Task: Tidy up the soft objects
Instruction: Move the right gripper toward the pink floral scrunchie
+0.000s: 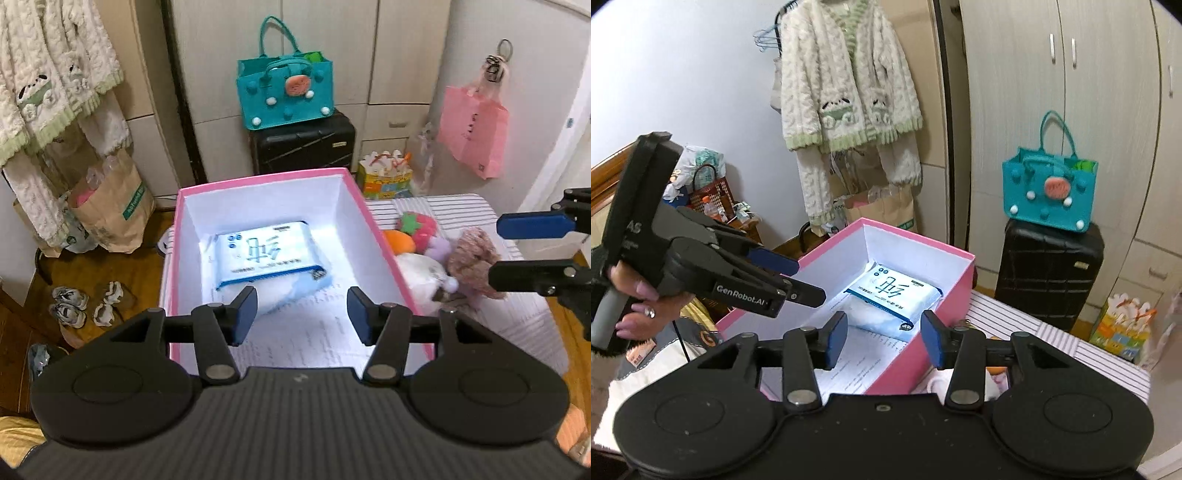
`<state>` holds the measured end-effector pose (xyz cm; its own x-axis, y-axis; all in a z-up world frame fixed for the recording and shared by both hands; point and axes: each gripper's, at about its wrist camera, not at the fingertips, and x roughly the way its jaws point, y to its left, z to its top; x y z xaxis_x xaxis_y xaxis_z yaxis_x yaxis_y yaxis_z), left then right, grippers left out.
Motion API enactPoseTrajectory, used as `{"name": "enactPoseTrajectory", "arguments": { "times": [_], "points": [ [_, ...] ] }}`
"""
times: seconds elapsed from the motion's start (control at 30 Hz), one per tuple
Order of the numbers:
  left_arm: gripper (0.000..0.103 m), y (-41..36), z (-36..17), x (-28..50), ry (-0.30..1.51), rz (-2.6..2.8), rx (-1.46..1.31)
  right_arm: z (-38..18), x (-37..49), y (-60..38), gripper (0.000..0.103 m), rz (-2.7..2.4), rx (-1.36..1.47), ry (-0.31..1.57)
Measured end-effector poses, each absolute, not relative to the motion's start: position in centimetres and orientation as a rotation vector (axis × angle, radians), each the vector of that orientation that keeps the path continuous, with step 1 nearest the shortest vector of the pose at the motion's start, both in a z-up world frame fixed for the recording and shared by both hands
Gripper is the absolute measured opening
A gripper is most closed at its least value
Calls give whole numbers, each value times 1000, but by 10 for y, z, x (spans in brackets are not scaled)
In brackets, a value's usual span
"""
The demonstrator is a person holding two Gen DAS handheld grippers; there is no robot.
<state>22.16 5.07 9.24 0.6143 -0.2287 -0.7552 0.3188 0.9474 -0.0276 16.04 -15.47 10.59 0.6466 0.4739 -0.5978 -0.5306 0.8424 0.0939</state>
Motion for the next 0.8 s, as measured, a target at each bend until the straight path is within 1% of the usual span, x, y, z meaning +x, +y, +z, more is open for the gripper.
{"name": "enactPoseTrajectory", "arguments": {
  "times": [0.1,0.37,0.5,0.57,0.63,0.73,0.8],
  "points": [
    [54,43,101,208,846,-338,123,112,140,-166,52,560,-107,620],
    [63,-2,112,167,765,-427,190,110,103,-207,62,515,-108,570],
    [66,-31,108,153,732,-493,209,100,98,-230,69,476,-108,565],
    [71,-46,106,147,706,-525,216,92,99,-243,72,461,-102,569],
    [75,-59,102,141,675,-552,220,83,102,-255,74,451,-92,580],
    [78,-78,93,137,641,-566,232,70,111,-277,74,440,-68,607],
    [81,-89,88,137,631,-565,235,61,115,-290,78,447,-66,610]
  ]
}}
